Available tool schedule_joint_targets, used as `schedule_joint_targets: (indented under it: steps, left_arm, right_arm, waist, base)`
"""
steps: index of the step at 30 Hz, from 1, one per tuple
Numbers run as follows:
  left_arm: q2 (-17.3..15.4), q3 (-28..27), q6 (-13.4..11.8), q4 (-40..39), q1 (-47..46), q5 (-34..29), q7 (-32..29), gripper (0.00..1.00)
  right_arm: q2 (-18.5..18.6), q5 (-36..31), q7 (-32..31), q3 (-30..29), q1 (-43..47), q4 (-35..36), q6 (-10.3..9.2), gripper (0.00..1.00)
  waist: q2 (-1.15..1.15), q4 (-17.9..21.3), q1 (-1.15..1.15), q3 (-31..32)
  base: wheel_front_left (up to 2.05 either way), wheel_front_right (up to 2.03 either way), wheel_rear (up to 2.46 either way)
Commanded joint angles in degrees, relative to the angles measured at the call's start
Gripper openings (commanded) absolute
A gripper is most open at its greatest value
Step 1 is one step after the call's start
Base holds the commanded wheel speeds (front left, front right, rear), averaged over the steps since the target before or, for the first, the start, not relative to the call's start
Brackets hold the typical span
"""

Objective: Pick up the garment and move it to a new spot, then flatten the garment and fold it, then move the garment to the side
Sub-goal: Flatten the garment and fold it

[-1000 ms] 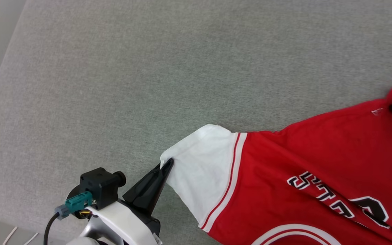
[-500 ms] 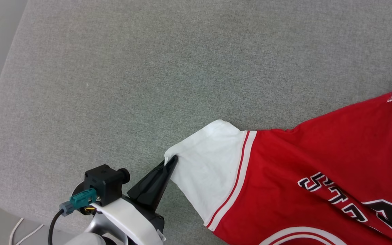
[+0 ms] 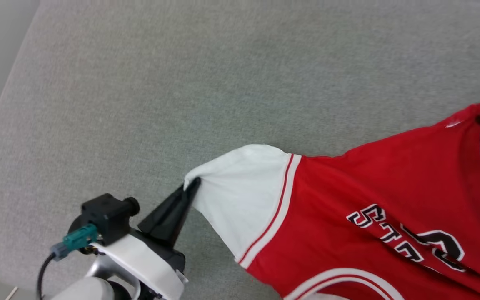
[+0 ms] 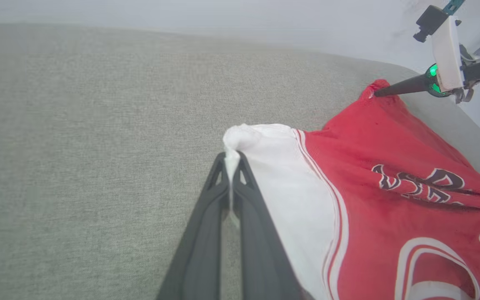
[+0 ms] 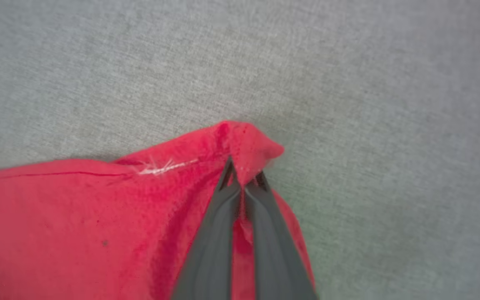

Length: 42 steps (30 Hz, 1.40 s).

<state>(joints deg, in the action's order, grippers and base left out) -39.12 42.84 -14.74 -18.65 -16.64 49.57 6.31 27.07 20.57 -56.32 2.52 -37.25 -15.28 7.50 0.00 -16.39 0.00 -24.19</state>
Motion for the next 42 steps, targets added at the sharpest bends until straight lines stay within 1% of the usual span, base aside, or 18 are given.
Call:
schedule_joint_targets:
  steps: [1,5,12,18,22,24,29,36,40,42]
  left_arm:
    - [-0.9,-1.0,-0.7,-0.6,0.4,-0.5,0.7,0.00]
    - [-3.2,-3.5,-2.0,-2.3,0.0,-1.0,1.8,0.00]
    - [-7.6,-9.7,-5.0,-6.5,-1.8,-1.8,3.6,0.00]
    - [-11.1,-16.3,-7.1,-10.6,-4.4,-1.5,5.0,0.00]
    - [-13.2,-20.8,-7.8,-13.2,-6.7,-0.9,5.4,0.00]
    - [-14.4,-22.8,-8.1,-14.4,-8.1,-0.9,5.4,0.00]
    - [-16.1,-27.8,-9.1,-17.0,-12.0,-0.2,5.4,0.00]
    - [-18.5,-32.7,-10.1,-18.7,-17.9,-0.1,4.3,0.00]
    - [-19.4,-34.1,-9.8,-18.5,-21.0,0.1,3.6,0.00]
    - [-20.7,-34.8,-8.8,-17.2,-25.0,-0.1,2.5,0.00]
  right_arm:
    - [0.2,1.0,1.8,0.5,-0.6,0.4,-0.02,0.00]
    - [1.0,3.6,5.7,1.7,-0.9,2.4,-0.02,0.00]
    - [1.6,7.9,10.5,2.5,-1.6,9.5,-0.02,0.00]
    - [0.2,10.7,11.6,1.8,-2.2,17.1,-0.02,0.00]
    - [-1.0,11.7,11.8,1.3,-2.4,21.9,-0.02,0.00]
    - [-1.5,12.1,11.9,1.0,-2.4,23.8,-0.02,0.00]
    - [-2.9,12.9,12.0,-0.1,-2.9,28.0,-0.02,0.00]
    - [-4.6,13.1,12.0,-1.7,-4.3,32.4,-0.02,0.00]
    - [-4.9,12.7,12.5,-2.5,-5.7,33.5,-0.02,0.00]
    - [-5.1,11.9,13.2,-3.1,-7.9,33.9,-0.02,0.00]
  waist:
    - [0.00,2.6,0.00,3.2]
    - [0.00,5.4,0.00,6.9]
    - [0.00,10.8,0.00,12.5]
    - [0.00,15.2,0.00,14.7]
    - [0.00,17.8,0.00,15.5]
    - [0.00,19.0,0.00,15.7]
    - [0.00,21.3,0.00,15.5]
    - [0.00,23.4,0.00,12.8]
    - [0.00,23.7,0.00,10.6]
    - [0.00,23.8,0.00,7.9]
  base:
    - [0.00,0.00,0.00]
    - [0.00,0.00,0.00]
    - [0.00,0.00,0.00]
    - [0.00,0.00,0.00]
    - [0.00,0.00,0.00]
    - [0.00,0.00,0.00]
    - [0.00,0.00,0.00]
    - [0.00,0.00,0.00]
    - [0.00,0.00,0.00]
    - [0.00,0.00,0.00]
